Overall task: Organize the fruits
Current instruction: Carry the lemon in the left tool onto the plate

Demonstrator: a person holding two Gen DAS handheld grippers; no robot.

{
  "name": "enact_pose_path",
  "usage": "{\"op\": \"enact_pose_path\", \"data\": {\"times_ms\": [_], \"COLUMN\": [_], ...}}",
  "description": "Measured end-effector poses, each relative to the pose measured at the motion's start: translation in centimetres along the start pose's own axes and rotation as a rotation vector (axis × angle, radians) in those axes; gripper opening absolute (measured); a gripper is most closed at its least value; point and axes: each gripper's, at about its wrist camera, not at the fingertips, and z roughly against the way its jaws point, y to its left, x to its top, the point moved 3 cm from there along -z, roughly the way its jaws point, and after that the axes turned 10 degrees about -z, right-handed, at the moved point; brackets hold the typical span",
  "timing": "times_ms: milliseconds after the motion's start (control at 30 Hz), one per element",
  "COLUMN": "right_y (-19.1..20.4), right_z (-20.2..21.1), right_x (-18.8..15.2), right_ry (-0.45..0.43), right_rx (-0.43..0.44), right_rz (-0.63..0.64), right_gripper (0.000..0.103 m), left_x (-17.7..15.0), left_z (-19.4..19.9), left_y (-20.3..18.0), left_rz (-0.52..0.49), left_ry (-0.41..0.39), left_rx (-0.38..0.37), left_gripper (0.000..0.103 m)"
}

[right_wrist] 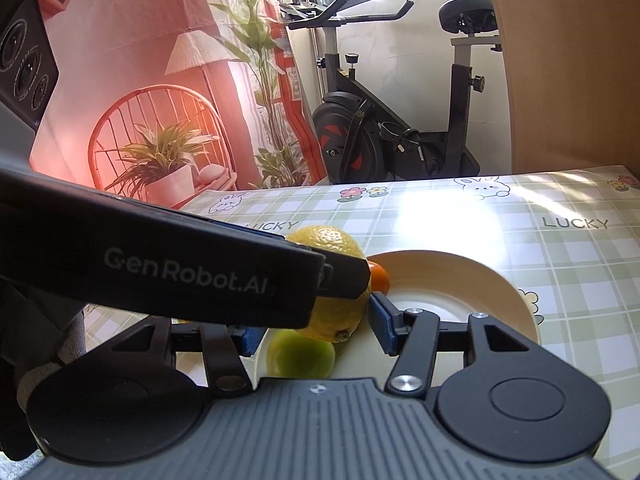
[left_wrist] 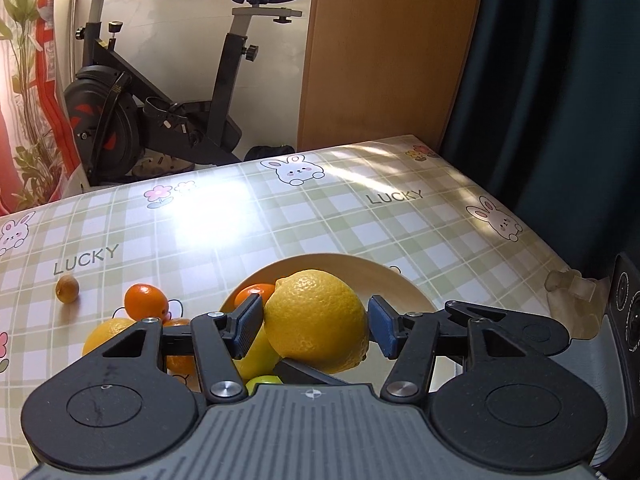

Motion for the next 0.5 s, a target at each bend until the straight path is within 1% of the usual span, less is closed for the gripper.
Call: {"op": "enact_pose_path", "data": {"times_ms": [200,367,500], "right_y": [-2.6,-4.4,-5.4], "right_z": [-1.3,-2.5,-3.2], "right_x": [0.6,1.1,1.5], "right_ry": [0.001,0.018,0.025], "right_rx": [-0.044,-0.060,-0.061], "right_rz": [-0.001,-0.023,-0.027], "right_gripper": [0.056,0.056,0.056], "left_x": [1.0,1.8,2.0], "left_z": [-2.9,-4.8,-5.7], "left_y": [-0.5,-0.7,-0.4], "left_rz": [-0.005,-0.015,-0.003], "left_ry": [0.031,0.063,0.082], "left_rx": [-0.009,0.009,-0.004], "left_gripper": [0.060,0.060,0.059]}}
